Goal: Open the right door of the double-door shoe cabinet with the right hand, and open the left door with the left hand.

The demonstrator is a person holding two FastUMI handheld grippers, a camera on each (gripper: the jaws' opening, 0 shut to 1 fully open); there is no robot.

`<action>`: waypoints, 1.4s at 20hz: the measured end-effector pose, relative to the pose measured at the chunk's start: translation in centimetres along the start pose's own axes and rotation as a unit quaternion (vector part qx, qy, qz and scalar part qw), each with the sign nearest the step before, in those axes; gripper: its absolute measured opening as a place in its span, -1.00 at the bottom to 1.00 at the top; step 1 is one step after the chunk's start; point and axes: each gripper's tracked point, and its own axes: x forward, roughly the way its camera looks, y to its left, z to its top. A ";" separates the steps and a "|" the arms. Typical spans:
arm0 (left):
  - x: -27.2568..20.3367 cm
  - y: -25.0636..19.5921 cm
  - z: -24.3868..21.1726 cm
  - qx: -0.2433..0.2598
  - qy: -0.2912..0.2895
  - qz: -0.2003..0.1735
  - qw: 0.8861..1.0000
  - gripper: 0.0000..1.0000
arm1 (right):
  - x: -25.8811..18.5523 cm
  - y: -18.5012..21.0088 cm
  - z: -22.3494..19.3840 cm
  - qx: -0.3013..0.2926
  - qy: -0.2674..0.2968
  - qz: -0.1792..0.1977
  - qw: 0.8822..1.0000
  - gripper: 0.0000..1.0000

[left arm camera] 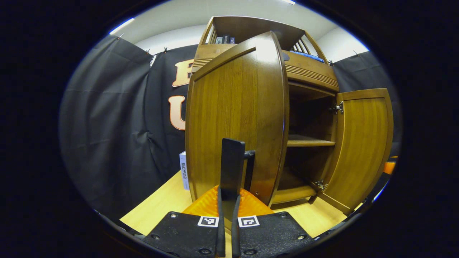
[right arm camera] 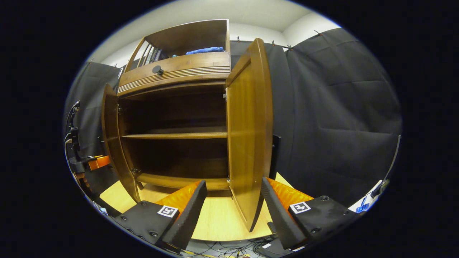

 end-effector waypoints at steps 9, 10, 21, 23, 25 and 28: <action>-2.1 4.8 0.1 0.013 0.000 0.046 0.999 -0.96 | 1.1 3.2 -0.5 -0.001 0.009 0.035 0.999 0.95; -2.4 5.6 0.1 0.010 -0.001 0.054 0.998 -0.98 | 1.0 3.7 -0.5 -0.003 0.010 0.041 0.999 0.95; -5.5 12.1 0.9 -0.008 -0.017 0.108 0.994 -0.95 | 1.7 8.0 0.0 -0.017 0.007 0.093 0.995 0.97; -6.4 13.3 1.0 -0.010 -0.018 0.119 0.993 -1.00 | 1.7 8.3 0.0 -0.017 0.007 0.097 0.995 0.86; -6.9 13.8 1.1 -0.019 -0.015 0.131 0.991 -1.00 | 1.8 8.4 0.0 -0.015 0.007 0.099 0.995 0.95; -8.1 13.9 0.9 -0.038 -0.012 0.134 0.990 -1.00 | 1.9 8.6 0.0 -0.015 0.008 0.099 0.995 0.77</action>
